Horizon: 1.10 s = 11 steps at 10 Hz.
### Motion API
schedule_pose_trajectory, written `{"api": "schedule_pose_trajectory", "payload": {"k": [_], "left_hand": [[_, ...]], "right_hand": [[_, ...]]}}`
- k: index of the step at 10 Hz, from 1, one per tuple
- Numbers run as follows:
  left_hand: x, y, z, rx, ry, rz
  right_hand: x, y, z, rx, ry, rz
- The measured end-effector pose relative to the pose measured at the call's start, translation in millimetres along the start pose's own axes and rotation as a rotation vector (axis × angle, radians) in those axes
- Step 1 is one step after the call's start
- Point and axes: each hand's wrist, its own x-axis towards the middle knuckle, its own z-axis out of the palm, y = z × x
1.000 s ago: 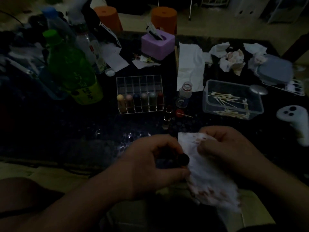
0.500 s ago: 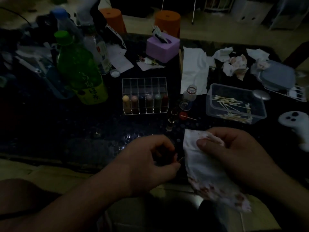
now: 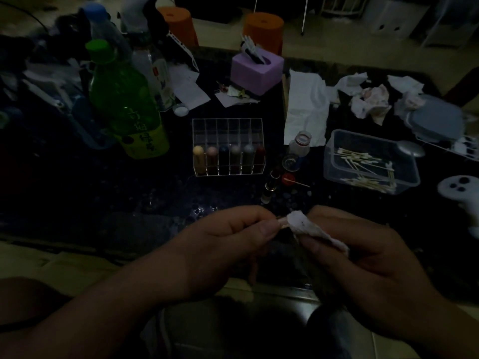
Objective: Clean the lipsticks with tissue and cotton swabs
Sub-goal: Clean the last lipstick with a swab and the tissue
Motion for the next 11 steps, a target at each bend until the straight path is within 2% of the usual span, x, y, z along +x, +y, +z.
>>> {"api": "schedule_pose_trajectory", "payload": {"k": [1,2,3,4,5,6,7,8,9,10,11], "left_hand": [[-1.7,2.3,0.6,-0.199,-0.072,-0.073],[-2.6,2.4,1.0,-0.267,-0.111,-0.084],[-4.7,-2.0,2.7,-0.156,-0.025,-0.031],[-11.0,-9.4,2.1,0.361,0.122,0.186],[-9.3,-6.2,-0.2,0.845,0.153,0.456],[4.1,3.5,-0.2,1.146,0.18,0.658],[5.9,-0.4,-1.9,1.108,0.185,0.688],[-2.1,1.5,-6.3,0.479,0.102,0.118],[3.5,14.6,-7.3,0.09,0.03,-0.419],[2.8,21.2,-1.6,-0.019,-0.029,-0.588],[0.7,20.9,3.7,-0.184,-0.035,-0.601]], "right_hand": [[-0.2,0.6,1.4,0.085,-0.047,0.037],[1.0,1.6,1.3,-0.071,-0.082,0.02],[2.1,-0.6,1.5,-0.109,-0.071,0.115],[1.5,-8.2,3.0,0.072,-0.111,0.274],[1.7,-9.0,3.1,0.32,-0.141,0.472],[-0.5,-8.4,4.3,0.587,-0.052,0.655],[-1.9,-9.3,12.3,0.432,-0.078,0.546],[-3.3,-2.4,13.0,0.097,-0.002,0.325],[0.3,1.9,13.1,-0.212,-0.043,-0.066],[3.5,7.6,9.4,-0.445,-0.017,-0.234],[8.2,11.8,9.3,-0.502,-0.06,-0.292]]}}
